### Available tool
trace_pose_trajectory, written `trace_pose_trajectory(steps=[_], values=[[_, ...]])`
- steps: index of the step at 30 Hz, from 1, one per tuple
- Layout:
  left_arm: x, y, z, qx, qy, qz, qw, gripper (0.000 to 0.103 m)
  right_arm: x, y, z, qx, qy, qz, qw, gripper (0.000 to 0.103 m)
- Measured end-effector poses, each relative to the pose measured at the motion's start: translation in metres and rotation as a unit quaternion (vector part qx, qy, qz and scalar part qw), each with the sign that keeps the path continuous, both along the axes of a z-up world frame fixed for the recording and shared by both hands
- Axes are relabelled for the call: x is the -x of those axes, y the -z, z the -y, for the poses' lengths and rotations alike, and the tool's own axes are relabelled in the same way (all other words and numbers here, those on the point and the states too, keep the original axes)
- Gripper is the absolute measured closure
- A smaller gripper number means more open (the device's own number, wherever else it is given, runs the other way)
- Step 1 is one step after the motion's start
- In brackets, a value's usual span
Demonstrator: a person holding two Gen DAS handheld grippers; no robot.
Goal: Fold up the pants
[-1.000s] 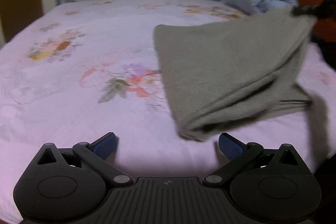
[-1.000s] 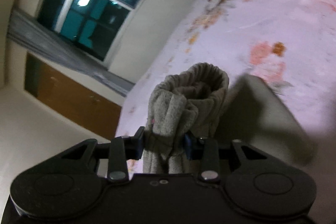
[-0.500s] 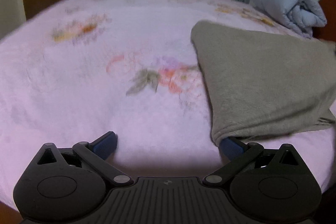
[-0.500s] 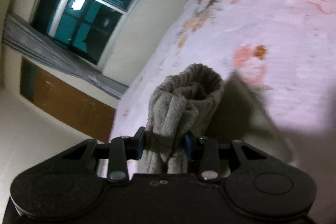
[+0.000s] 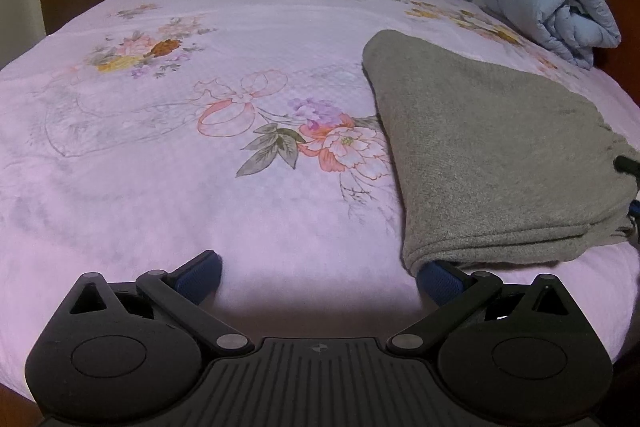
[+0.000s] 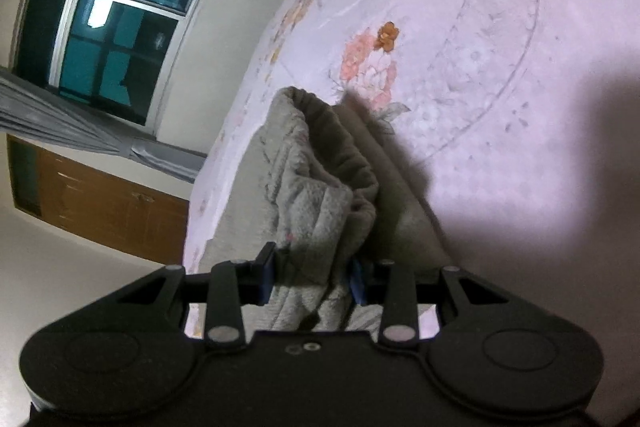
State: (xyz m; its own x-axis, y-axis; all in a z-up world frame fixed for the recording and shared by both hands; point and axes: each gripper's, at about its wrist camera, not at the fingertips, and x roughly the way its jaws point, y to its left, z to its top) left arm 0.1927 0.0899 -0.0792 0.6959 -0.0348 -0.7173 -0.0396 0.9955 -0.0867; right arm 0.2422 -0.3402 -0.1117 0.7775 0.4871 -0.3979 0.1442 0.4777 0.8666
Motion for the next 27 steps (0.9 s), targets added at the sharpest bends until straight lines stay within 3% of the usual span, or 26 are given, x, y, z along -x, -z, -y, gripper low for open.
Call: trace_pose_trajectory(steps=[3,4,7,9,10,11,12,16,21,27], values=[[0.0,0.0,0.0,-0.003,0.001,0.0,1.0,0.0,-0.001,-0.003,0.0,0.006,0.0,0.012,1.0,0.075],[0.0,0.0,0.001,-0.004,0.002,0.0,1.0,0.0,-0.004,0.003,-0.001,0.016,-0.001,-0.004,1.0,0.074],[0.0,0.0,0.003,-0.01,0.005,-0.002,0.9999,0.0,-0.008,0.018,0.007,-0.019,-0.002,-0.025,0.999,0.072],[0.001,-0.001,0.002,-0.01,0.004,-0.003,0.9999,0.0,-0.003,0.006,0.008,-0.011,-0.008,-0.015,1.0,0.063],[0.002,-0.002,0.002,-0.009,0.003,-0.003,1.0,0.0,0.002,-0.003,0.009,-0.001,-0.004,-0.005,1.0,0.049],[0.004,-0.002,0.001,-0.007,0.001,-0.003,1.0,0.0,0.008,-0.011,0.011,0.006,0.004,0.01,1.0,0.029],[0.005,-0.003,0.002,-0.007,-0.001,-0.003,1.0,0.0,0.013,-0.018,0.015,0.011,0.008,0.021,1.0,0.025],[0.007,-0.003,0.002,-0.011,-0.005,-0.004,0.9999,0.0,0.026,-0.033,0.029,0.021,0.018,0.046,0.999,0.024],[0.015,-0.005,-0.007,0.011,-0.013,-0.003,0.9998,0.0,0.024,-0.031,0.05,0.031,0.023,0.04,0.998,0.021],[0.024,-0.017,-0.029,0.086,-0.048,0.036,0.9945,0.0,0.018,-0.025,0.059,0.054,-0.004,0.032,0.998,0.015]])
